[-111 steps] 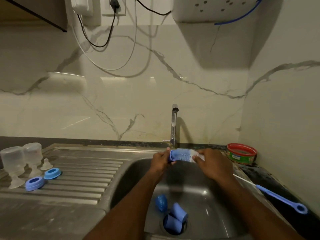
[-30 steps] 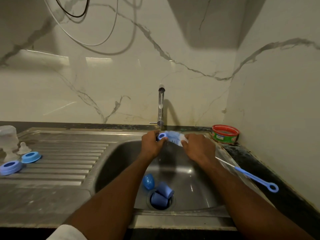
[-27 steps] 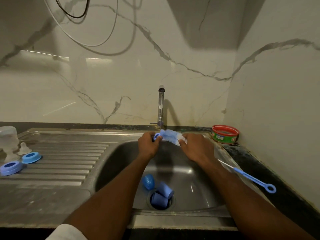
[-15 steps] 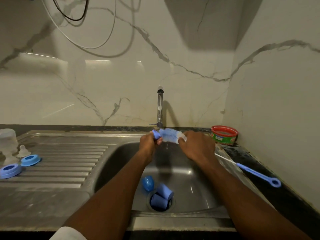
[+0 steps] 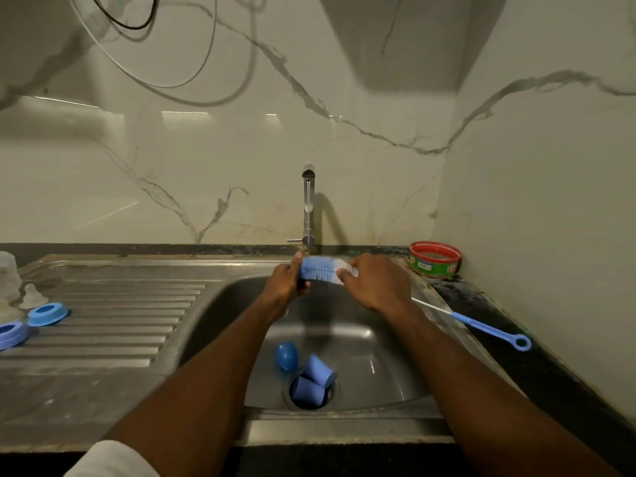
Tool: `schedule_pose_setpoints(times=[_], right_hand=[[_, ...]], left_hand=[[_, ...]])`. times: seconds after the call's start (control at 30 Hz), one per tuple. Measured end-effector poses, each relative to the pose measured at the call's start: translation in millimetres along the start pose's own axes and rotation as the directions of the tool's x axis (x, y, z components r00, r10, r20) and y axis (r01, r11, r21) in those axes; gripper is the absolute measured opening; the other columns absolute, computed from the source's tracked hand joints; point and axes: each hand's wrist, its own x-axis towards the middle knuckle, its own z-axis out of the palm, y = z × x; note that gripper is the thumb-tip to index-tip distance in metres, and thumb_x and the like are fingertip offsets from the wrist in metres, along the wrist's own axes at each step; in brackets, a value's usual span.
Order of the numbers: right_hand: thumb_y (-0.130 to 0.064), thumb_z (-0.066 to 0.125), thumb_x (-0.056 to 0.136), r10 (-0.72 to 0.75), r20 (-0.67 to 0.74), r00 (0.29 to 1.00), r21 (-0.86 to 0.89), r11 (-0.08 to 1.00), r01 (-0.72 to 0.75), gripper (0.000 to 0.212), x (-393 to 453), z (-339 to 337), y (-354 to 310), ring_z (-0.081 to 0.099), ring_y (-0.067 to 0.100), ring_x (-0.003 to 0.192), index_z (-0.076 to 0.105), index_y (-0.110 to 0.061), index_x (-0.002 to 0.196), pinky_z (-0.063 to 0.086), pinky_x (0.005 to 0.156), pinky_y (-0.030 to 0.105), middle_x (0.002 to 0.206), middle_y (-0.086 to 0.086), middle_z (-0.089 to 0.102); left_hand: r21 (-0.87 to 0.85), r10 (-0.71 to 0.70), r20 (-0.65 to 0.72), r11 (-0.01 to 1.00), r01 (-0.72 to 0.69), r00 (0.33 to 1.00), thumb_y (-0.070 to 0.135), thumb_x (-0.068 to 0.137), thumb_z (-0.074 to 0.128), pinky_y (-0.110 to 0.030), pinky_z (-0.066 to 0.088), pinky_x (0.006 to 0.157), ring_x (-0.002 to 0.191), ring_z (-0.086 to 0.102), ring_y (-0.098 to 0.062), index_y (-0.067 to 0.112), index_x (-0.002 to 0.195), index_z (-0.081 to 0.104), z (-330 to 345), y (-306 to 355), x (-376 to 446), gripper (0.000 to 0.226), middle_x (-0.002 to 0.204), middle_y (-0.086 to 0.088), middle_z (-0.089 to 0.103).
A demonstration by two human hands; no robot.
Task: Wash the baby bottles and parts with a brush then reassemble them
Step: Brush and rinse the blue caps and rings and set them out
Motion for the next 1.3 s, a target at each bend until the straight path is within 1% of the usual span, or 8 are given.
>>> schedule_pose_setpoints(times=[0.17, 0.3, 0.63, 0.73, 0.87, 1.0, 1.1, 1.3], right_hand=[[-0.048, 0.055, 0.096, 0.125, 0.114, 0.986, -0.030, 0.992, -0.122, 0.039, -3.1, 8.0, 3.2, 0.065, 0.026, 0.100, 0.064, -0.020, 0.120, 0.045, 0.074, 0.034, 0.114, 0.007, 0.069], [-0.041, 0.058, 0.091, 0.093, 0.216, 0.972, -0.154, 0.986, -0.060, 0.036, -4.6, 3.5, 7.7, 0.065, 0.026, 0.107, 0.068, -0.018, 0.117, 0.050, 0.087, 0.034, 0.120, 0.006, 0.069], [-0.035, 0.057, 0.089, 0.028, 0.215, 0.976, -0.276, 0.961, 0.034, 0.035, -28.4, -5.8, -17.8, 0.064, 0.026, 0.109, 0.067, -0.020, 0.119, 0.046, 0.084, 0.033, 0.122, 0.006, 0.066], [-0.037, 0.058, 0.093, 0.018, 0.164, 0.986, -0.219, 0.975, 0.019, 0.033, -32.2, -9.6, -22.6, 0.065, 0.026, 0.105, 0.067, -0.019, 0.119, 0.046, 0.080, 0.034, 0.119, 0.007, 0.068], [-0.042, 0.059, 0.097, 0.065, -0.008, 0.998, -0.100, 0.993, -0.065, 0.031, -28.9, -9.8, -31.8, 0.064, 0.022, 0.091, 0.067, -0.018, 0.115, 0.040, 0.070, 0.032, 0.109, 0.006, 0.070], [-0.042, 0.059, 0.097, 0.022, 0.220, 0.975, -0.150, 0.989, 0.012, 0.037, -32.8, 1.8, -25.5, 0.063, 0.024, 0.111, 0.066, -0.017, 0.123, 0.046, 0.086, 0.034, 0.124, 0.005, 0.067], [-0.041, 0.057, 0.099, 0.038, 0.155, 0.987, -0.106, 0.994, -0.022, 0.035, -32.0, 2.8, -22.6, 0.065, 0.023, 0.109, 0.067, -0.018, 0.124, 0.042, 0.078, 0.030, 0.122, 0.005, 0.068], [-0.041, 0.049, 0.103, 0.061, 0.208, 0.976, -0.051, 0.997, -0.051, 0.036, -47.2, 1.1, -30.1, 0.061, 0.024, 0.116, 0.061, -0.019, 0.128, 0.046, 0.094, 0.035, 0.130, 0.005, 0.063]], left_hand=[[0.259, 0.155, 0.008, 0.954, -0.152, 0.988, 0.040, 0.103, 0.055, -0.018, 0.053, 0.067, 0.082, 0.065, -0.013, 0.011, 0.117, 0.065, 4.0, -3.8, -1.6, 0.033, 0.104, -0.011, 0.070], [0.686, 0.384, -0.018, 0.677, -0.268, 0.923, 0.026, 0.088, 0.078, -0.020, 0.045, 0.076, 0.095, 0.065, -0.019, 0.010, 0.112, 0.068, -3.2, -5.1, -3.2, 0.031, 0.103, -0.006, 0.070], [0.916, 0.058, 0.111, 0.382, -0.125, 0.992, 0.037, 0.086, 0.078, -0.033, 0.054, 0.082, 0.088, 0.063, -0.016, 0.019, 0.104, 0.068, -14.0, -8.2, -28.8, 0.028, 0.101, -0.003, 0.068], [0.955, 0.132, 0.073, 0.278, -0.108, 0.989, 0.045, 0.088, 0.073, -0.040, 0.057, 0.085, 0.089, 0.064, -0.017, 0.024, 0.106, 0.067, -27.6, -5.3, -44.4, 0.029, 0.101, -0.001, 0.068], [0.921, 0.492, -0.048, 0.359, -0.152, 0.869, 0.055, 0.091, 0.062, -0.035, 0.055, 0.078, 0.083, 0.062, -0.014, 0.025, 0.104, 0.069, -44.6, 5.4, -48.0, 0.034, 0.093, 0.004, 0.068], [0.944, 0.199, -0.029, 0.327, -0.038, 0.980, 0.050, 0.085, 0.072, -0.037, 0.058, 0.080, 0.085, 0.067, -0.018, 0.022, 0.098, 0.071, -48.1, -3.6, -55.6, 0.030, 0.095, 0.000, 0.070], [0.907, 0.260, -0.081, 0.419, -0.037, 0.962, 0.041, 0.084, 0.074, -0.038, 0.059, 0.079, 0.083, 0.067, -0.018, 0.020, 0.095, 0.071, -45.6, -9.3, -50.2, 0.024, 0.090, -0.001, 0.069], [0.882, 0.140, -0.081, 0.470, 0.006, 0.987, 0.029, 0.088, 0.074, -0.028, 0.053, 0.079, 0.088, 0.067, -0.017, 0.014, 0.099, 0.072, -41.2, 1.0, -69.9, 0.019, 0.095, -0.003, 0.070]])
